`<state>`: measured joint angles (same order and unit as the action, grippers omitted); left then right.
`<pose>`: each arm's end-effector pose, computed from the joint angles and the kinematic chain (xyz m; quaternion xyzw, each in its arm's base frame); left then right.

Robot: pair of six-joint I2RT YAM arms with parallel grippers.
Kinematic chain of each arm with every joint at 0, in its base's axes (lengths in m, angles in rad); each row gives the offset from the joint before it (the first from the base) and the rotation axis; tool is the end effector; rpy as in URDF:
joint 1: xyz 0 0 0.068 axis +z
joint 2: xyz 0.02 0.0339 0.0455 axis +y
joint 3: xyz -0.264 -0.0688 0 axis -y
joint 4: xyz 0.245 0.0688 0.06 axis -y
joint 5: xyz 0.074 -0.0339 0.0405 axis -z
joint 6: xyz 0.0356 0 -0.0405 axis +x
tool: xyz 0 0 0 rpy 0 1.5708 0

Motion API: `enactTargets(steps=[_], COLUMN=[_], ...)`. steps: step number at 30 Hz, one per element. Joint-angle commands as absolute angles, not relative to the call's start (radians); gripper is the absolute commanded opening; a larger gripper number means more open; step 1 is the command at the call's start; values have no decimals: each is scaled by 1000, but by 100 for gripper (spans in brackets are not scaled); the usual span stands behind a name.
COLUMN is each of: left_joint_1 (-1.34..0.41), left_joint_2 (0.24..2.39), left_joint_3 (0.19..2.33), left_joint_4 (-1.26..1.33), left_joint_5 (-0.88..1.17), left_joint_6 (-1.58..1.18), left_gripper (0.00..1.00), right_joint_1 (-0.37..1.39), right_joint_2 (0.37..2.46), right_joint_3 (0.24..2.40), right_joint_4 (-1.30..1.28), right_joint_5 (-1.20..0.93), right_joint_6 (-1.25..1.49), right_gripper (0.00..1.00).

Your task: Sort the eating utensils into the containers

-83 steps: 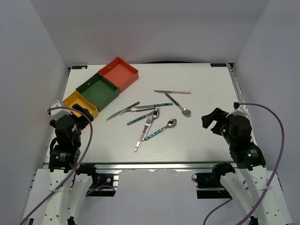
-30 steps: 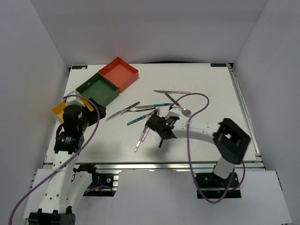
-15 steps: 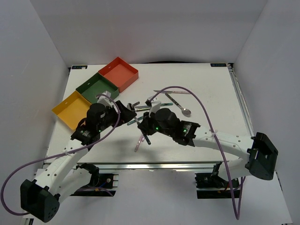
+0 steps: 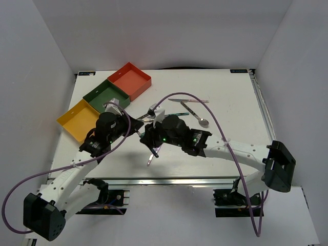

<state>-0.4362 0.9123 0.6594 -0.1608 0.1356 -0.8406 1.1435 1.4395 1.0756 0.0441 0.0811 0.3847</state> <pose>0.1890 -0.0934 0.2752 -0.1315 0.8258 -0.3707 0.4043 0.1434 0.3079 0.3097 -0.2779 0.7612 0.3810 0.4451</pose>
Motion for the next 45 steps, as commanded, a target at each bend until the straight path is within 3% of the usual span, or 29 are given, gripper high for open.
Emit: enactTargets(steps=[1,4,10,17,25,30,40,42,43,45], left_joint_1=[-437,-375,-56,201,244,258,327,328,330,328], left_joint_2=[890,907,998,1305,1545,1560,1667,1669,1670,1677], left_joint_3=[705,805,1041,1224,1341,1287,1282,1269,1258,1253], left_joint_4=[-250,-399,-630,-631,-626,-609,-551,-529,-522,-520], left_joint_5=[-7,-156,-358,-516,-578,-636,-563,-554,-545,-543], left_joint_6=[-845,-857,-790,-698,-799,-874,-868,-865,-859,-862], left_gripper=[0,0,0,0,0,0,1,12,25,36], right_joint_1=[1098,1023,856,818,810,810,810,808,810,810], right_joint_2=[1424,1384,1244,1108,1043,1008,1035,1048,1052,1068], right_joint_3=[1115,1069,957,864,822,793,790,793,798,805], right_joint_4=[72,37,-103,-149,-178,-172,-172,-169,-167,-163], right_joint_5=[80,87,156,160,109,106,87,86,84,83], right_joint_6=[396,440,489,434,388,388,399,402,403,411], right_gripper=[60,89,89,89,89,89,89,89,89,89])
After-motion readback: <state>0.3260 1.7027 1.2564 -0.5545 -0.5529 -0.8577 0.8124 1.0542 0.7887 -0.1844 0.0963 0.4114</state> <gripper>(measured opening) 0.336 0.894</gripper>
